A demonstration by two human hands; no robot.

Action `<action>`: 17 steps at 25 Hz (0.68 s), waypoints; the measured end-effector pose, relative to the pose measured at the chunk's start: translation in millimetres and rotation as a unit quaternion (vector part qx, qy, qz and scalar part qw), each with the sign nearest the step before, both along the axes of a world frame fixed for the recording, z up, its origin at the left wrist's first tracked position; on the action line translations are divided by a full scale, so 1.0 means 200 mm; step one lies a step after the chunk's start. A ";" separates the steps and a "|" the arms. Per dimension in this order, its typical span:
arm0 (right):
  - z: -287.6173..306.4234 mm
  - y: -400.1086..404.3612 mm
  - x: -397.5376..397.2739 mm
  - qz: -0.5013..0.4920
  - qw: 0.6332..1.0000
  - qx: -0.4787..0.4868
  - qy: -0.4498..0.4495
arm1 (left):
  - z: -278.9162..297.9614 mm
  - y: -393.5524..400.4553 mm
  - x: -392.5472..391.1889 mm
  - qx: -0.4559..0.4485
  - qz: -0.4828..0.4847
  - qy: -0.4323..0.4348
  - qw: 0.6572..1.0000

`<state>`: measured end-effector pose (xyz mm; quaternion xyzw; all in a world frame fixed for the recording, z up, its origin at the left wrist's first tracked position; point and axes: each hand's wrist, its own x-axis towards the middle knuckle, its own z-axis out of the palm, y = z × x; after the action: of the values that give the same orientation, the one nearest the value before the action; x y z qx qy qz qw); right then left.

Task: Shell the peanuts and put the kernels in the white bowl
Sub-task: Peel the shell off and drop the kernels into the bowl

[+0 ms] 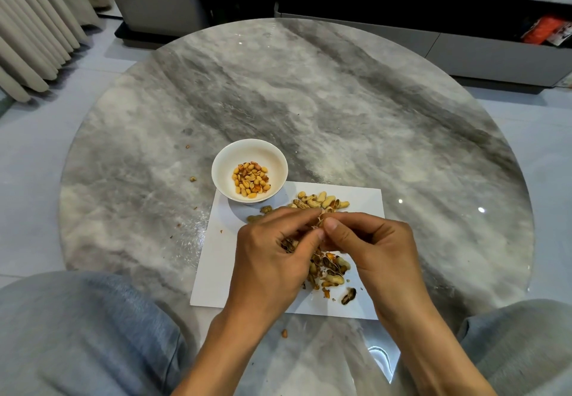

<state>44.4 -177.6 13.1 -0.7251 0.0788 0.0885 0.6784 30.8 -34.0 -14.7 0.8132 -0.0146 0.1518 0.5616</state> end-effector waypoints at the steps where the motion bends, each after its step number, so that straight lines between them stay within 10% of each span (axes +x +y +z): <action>1: 0.01 -0.01 0.00 0.019 0.999 -0.033 -0.021 | 0.00 0.00 0.00 0.018 -0.007 -0.006 1.000; 17: -0.12 0.16 -0.07 -0.174 0.980 0.097 -0.005 | -0.09 -0.11 -0.03 -0.042 0.084 -0.027 0.995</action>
<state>29.4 -146.4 -11.3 -0.6314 0.1912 -0.0269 0.7510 24.2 -55.8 -33.1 0.7829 0.0450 0.2212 0.5798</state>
